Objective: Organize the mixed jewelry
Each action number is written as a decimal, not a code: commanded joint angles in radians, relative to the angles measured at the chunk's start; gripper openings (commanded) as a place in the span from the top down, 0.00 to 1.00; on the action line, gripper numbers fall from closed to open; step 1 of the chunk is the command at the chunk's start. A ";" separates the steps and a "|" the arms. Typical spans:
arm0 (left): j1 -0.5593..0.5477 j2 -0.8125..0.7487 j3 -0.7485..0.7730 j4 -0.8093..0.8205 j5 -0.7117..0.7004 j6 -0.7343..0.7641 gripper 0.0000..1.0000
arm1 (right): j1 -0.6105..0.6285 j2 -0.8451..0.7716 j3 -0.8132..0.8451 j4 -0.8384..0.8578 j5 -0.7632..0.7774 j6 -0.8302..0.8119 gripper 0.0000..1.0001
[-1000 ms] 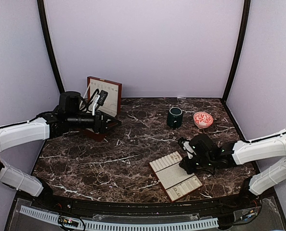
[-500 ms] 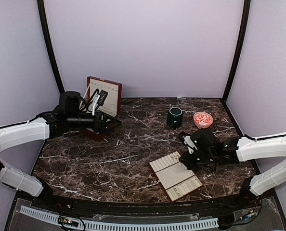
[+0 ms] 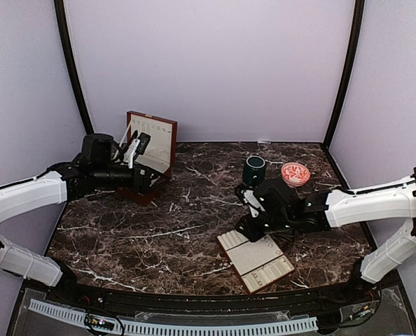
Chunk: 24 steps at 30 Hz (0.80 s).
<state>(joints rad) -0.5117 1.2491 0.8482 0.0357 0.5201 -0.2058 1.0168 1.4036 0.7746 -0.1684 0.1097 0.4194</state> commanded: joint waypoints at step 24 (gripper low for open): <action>0.200 -0.089 -0.005 -0.246 -0.205 0.014 0.28 | 0.328 0.683 0.708 -0.081 -0.214 -0.167 0.70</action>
<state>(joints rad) -0.3168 1.1900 0.8360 -0.1894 0.3126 -0.2012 1.3212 2.0426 1.4250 -0.2085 -0.0132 0.2798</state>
